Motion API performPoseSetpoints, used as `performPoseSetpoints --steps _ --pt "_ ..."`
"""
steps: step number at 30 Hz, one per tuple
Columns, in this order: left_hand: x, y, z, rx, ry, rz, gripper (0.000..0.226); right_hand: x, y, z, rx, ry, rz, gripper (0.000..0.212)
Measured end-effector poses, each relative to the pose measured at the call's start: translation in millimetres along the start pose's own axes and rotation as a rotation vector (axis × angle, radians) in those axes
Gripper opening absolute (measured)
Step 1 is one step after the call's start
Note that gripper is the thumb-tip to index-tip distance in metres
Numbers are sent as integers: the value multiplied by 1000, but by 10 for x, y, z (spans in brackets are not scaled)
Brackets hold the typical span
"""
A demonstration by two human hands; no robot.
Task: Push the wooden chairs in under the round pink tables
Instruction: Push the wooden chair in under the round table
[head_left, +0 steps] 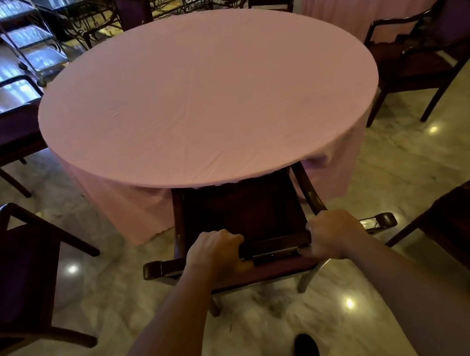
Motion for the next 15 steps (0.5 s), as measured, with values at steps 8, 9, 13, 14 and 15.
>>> performPoseSetpoints --steps 8,9,13,14,15 --pt "-36 226 -79 0 18 -12 46 -33 207 106 7 13 -5 49" --pt "-39 251 -88 -1 22 -13 46 -42 229 113 8 12 -9 49" --pt "-23 310 -108 -8 5 -19 45 -61 272 145 1 1 -10 50" --pt "-18 309 -108 -10 5 -20 45 -58 273 144 -5 -3 -11 50" --pt "-17 309 -105 -15 6 -21 44 -59 271 146 -9 -5 -10 51"
Point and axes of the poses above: each hand's wrist, its own y-axis towards the middle knuckle, its own x-axis out of the palm, z = x × y, the point moved 3 cm from there along y, towards the middle knuckle, and after that the axes turned 13 degrees about z, right-handed, at the moved point
